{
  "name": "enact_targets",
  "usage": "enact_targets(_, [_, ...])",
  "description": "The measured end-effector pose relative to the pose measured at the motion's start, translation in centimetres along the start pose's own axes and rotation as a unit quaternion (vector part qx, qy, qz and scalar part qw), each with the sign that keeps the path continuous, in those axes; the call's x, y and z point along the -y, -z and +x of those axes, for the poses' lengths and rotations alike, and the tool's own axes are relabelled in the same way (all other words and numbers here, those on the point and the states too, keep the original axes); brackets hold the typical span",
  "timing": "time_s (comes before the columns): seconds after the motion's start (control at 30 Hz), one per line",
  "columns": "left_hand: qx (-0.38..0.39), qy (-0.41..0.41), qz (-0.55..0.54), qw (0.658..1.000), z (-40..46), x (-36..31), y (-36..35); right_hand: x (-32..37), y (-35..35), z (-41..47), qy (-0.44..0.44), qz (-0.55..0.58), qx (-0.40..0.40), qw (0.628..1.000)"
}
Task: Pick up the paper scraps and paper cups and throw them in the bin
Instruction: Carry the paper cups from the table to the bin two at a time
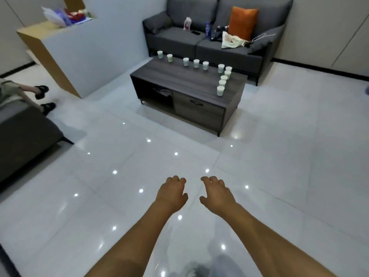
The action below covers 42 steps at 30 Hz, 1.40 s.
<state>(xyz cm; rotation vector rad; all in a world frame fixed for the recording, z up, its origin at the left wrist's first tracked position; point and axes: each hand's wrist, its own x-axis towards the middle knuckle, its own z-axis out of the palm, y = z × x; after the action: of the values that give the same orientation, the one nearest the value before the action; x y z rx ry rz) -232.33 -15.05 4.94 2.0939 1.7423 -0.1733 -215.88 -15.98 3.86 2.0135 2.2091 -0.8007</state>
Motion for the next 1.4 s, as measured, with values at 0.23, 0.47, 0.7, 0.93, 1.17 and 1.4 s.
enact_targets(0.23, [-0.007, 0.030, -0.036, 0.999, 10.6, 5.1, 4.1, 1.9, 3.4, 13.1, 0.020, -0.007, 0.014, 1.000])
enact_targets(0.47, [-0.031, 0.062, -0.074, 0.995, 24.5, 9.1, 10.3, 3.3, 9.5, 29.0, 0.033, -0.014, 0.017, 0.999])
enact_targets(0.7, [-0.034, 0.108, -0.103, 0.988, 34.4, 15.8, 15.4, 7.7, 13.6, 42.1, 0.053, -0.033, 0.045, 0.997])
enact_targets(0.93, [-0.029, 0.132, -0.128, 0.982, 45.5, 26.9, 20.4, 15.5, 15.1, 57.3, 0.065, -0.041, 0.076, 0.994])
enact_targets(1.17, [-0.018, 0.143, -0.129, 0.981, 56.0, 39.5, 28.2, 25.9, 17.9, 72.2, 0.058, -0.028, 0.086, 0.994])
enact_targets(1.4, [-0.018, 0.154, -0.139, 0.978, 66.0, 48.8, 34.1, 32.8, 20.5, 84.9, 0.070, -0.032, 0.101, 0.992])
